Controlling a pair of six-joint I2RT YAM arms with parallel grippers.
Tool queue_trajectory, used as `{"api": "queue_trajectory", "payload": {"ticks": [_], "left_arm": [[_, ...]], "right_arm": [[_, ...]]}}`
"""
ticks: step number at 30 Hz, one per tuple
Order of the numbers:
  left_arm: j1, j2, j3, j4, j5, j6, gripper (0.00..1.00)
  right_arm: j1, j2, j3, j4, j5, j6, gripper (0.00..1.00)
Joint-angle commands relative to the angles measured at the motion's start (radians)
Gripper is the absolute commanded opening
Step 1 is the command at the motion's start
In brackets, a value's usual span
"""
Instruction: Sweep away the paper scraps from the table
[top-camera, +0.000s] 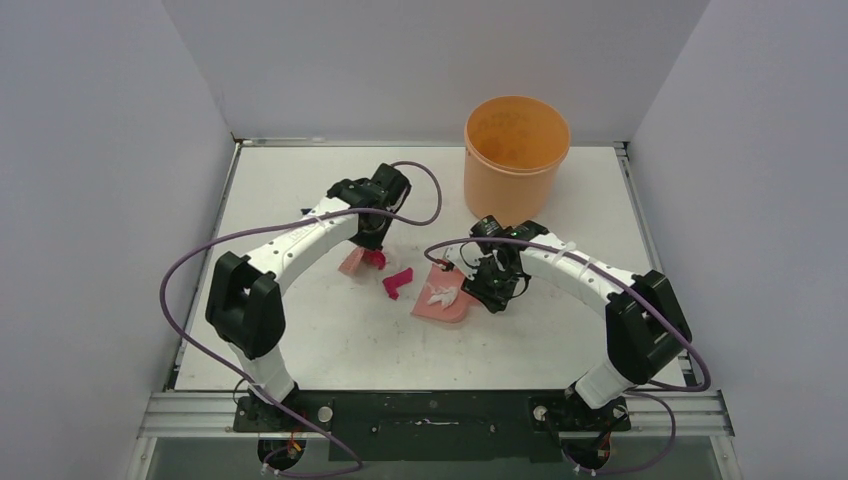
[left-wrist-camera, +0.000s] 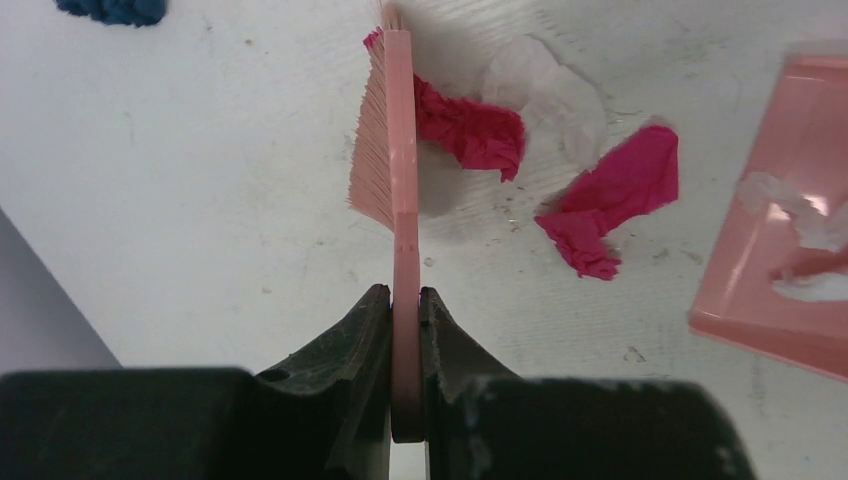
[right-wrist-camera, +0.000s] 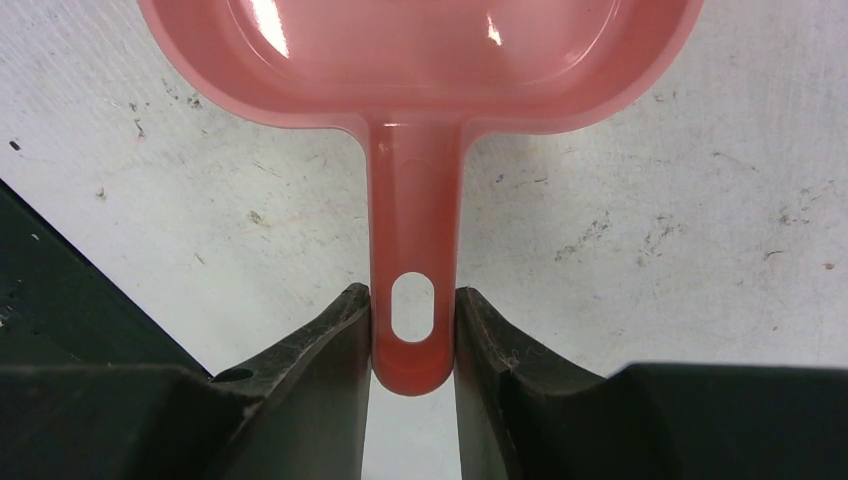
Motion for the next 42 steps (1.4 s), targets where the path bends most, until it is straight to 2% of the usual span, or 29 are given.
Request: {"api": "queue_trajectory", "payload": {"ticks": [1, 6, 12, 17, 22, 28, 35, 42], "left_arm": [[-0.036, -0.060, 0.010, 0.103, 0.231, 0.030, 0.00], [-0.089, -0.146, -0.053, 0.109, 0.363, 0.014, 0.00], [-0.158, -0.285, -0.124, 0.158, 0.420, -0.084, 0.00], [-0.167, -0.426, -0.132, 0.215, 0.360, -0.150, 0.00], [-0.163, -0.559, -0.129, 0.160, 0.223, -0.226, 0.00], [-0.164, -0.598, -0.179, -0.003, 0.110, -0.342, 0.00], [-0.173, -0.579, -0.361, -0.114, 0.078, -0.452, 0.00], [-0.183, -0.536, -0.444, 0.050, 0.192, -0.475, 0.00]], "right_arm": [[-0.009, 0.023, 0.037, 0.022, -0.024, 0.011, 0.05], [-0.021, 0.044, 0.040, 0.045, -0.027, 0.014, 0.05], [-0.024, 0.047, 0.037, 0.063, -0.047, 0.015, 0.05], [-0.024, -0.005, 0.016, 0.062, -0.067, -0.001, 0.05], [-0.024, -0.087, -0.021, 0.025, -0.051, -0.022, 0.05], [-0.024, -0.180, -0.085, -0.013, -0.002, -0.055, 0.05], [-0.023, -0.201, -0.149, -0.018, 0.035, -0.073, 0.05], [-0.010, -0.136, -0.136, -0.022, 0.000, -0.077, 0.06]]}}
